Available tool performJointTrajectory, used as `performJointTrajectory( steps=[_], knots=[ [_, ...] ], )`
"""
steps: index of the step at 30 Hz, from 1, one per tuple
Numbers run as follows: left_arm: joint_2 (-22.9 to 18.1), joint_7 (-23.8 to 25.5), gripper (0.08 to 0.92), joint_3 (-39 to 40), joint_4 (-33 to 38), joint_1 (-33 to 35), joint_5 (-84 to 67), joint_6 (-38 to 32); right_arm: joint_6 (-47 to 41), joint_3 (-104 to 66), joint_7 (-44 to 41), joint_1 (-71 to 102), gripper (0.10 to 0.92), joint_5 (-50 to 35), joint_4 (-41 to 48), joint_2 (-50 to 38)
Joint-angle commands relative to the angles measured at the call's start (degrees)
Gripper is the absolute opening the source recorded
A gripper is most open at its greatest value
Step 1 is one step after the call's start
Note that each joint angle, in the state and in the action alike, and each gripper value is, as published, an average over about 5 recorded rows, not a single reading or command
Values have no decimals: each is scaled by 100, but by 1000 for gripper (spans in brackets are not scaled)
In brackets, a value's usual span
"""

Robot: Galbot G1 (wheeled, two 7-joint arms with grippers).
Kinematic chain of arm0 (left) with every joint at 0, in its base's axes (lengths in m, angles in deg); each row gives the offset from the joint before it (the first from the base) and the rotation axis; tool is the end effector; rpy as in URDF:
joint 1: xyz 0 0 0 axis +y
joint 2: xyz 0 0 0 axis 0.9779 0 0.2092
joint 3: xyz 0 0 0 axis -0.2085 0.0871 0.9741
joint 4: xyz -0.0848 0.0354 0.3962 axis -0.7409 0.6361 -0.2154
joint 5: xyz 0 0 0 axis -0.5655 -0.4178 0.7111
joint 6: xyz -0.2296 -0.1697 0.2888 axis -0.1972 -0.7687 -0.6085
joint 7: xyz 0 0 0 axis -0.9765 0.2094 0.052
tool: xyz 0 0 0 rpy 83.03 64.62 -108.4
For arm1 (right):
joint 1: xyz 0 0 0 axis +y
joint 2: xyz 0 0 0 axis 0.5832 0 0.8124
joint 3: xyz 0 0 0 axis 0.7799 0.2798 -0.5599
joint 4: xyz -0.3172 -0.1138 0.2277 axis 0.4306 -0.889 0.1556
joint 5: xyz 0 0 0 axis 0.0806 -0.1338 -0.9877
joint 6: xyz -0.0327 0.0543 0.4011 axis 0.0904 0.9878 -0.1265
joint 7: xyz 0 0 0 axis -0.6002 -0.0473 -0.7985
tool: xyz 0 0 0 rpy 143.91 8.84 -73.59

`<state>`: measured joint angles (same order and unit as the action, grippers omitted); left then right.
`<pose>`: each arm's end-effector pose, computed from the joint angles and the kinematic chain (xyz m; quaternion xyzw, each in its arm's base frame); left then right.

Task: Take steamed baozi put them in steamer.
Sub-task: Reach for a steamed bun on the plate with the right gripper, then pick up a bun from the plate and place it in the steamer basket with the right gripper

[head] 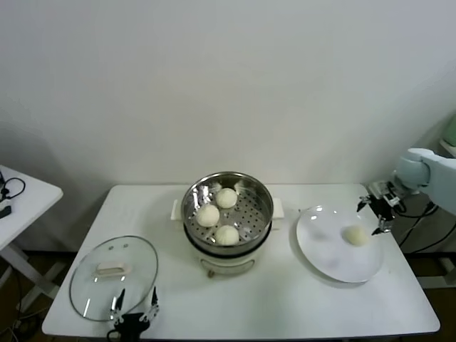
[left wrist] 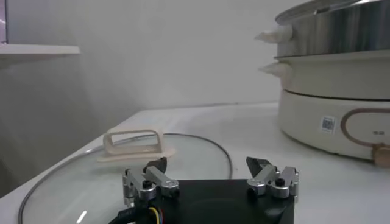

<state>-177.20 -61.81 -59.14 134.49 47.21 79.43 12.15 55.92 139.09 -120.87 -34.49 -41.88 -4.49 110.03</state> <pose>0.1128 0.0478 -0.5340 0.0624 -0.9918 -0.0331 0.1067 0.6111 -0.3118 -0.1704 0.5124 -0.4870 0.5751 0.4118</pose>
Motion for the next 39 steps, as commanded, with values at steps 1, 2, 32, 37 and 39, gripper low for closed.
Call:
performJointTrajectory(
  steps=[1,2,32,37,39],
  knots=[
    [-164,-5,823,3,-31,25,42,-31,-70,-1620,273,1733,823,701,858,62],
    [-160,-5,823,-1,-37,27,43,-36,-77,-1654,300,1758,823,695,867,96],
    [-121,-16,823,-30,-56,2,35,-36,-249,-1795,356,1806,734,754,924,402],
    [-117,-19,823,-36,-49,1,29,-37,-317,-1642,245,1669,651,634,902,423],
    [-118,-21,823,-36,-47,3,28,-39,-336,-1588,209,1584,627,574,868,425]
  ],
)
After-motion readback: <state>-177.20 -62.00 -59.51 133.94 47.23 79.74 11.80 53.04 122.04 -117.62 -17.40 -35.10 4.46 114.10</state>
